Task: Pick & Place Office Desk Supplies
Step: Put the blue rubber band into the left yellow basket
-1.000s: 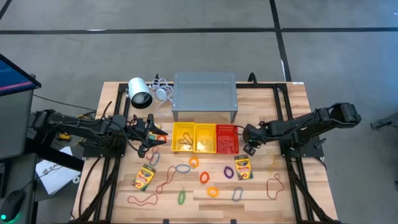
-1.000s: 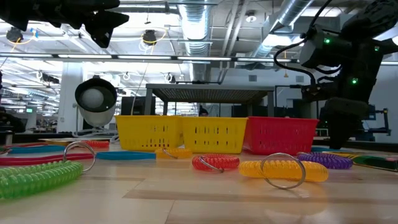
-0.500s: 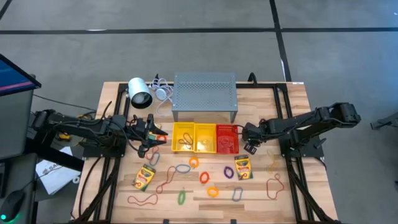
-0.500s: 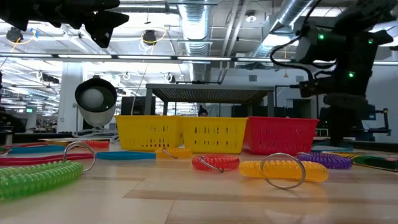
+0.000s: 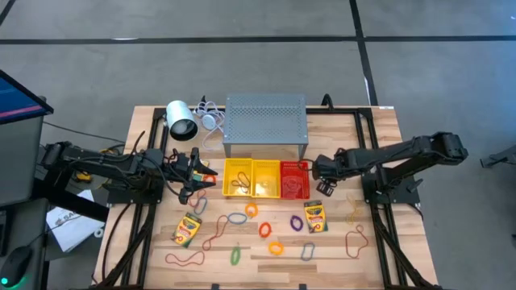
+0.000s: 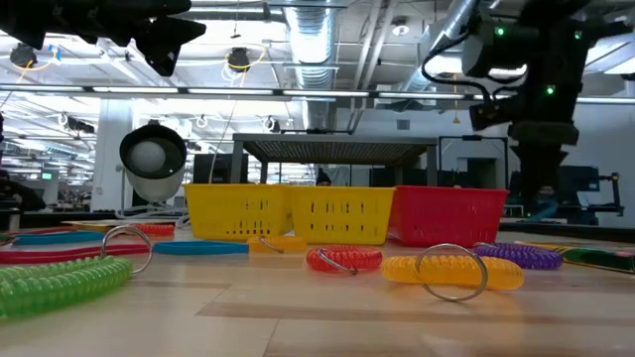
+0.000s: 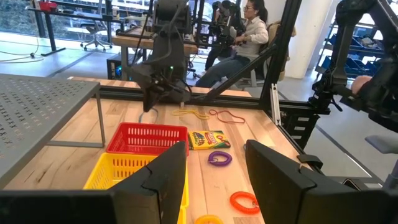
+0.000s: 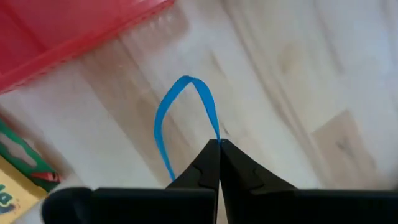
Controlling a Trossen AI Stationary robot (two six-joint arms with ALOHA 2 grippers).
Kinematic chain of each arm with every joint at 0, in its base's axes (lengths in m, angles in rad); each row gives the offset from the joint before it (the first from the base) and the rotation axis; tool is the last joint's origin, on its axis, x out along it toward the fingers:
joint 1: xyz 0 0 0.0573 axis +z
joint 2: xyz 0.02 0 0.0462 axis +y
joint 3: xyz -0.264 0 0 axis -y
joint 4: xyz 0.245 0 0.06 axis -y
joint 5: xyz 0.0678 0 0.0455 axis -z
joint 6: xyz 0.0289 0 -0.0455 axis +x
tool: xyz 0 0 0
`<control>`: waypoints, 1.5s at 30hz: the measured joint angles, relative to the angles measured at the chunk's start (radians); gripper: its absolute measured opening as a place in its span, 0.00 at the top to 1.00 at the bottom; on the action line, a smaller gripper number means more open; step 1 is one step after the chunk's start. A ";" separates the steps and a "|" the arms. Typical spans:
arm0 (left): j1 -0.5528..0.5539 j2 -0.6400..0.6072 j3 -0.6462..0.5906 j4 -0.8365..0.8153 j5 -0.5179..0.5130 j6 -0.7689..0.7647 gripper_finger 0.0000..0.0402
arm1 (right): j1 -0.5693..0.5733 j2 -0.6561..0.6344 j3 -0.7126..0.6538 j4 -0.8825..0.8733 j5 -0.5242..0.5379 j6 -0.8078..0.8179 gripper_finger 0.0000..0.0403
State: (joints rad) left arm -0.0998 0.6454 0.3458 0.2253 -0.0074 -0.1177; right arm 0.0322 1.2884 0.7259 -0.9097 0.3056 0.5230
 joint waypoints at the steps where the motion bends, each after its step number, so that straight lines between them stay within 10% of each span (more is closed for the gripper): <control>1: 0.000 0.000 0.000 0.000 0.000 0.000 0.59 | 0.000 0.000 0.015 -0.022 0.011 0.000 1.00; 18: 0.000 0.015 0.000 0.012 -0.096 -0.093 0.59 | 0.160 0.001 0.430 -0.215 0.289 -0.107 1.00; 34: 0.020 0.325 0.002 0.455 -0.119 -0.108 0.59 | 0.204 0.121 0.497 0.268 0.353 -0.538 1.00; 45: 0.051 0.494 0.088 0.472 -0.119 -0.127 0.59 | 0.182 0.205 0.496 0.462 0.352 -0.689 1.00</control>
State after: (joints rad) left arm -0.0490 1.1398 0.4340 0.6968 -0.1268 -0.2445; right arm 0.2146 1.4937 1.2221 -0.4473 0.6571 -0.1665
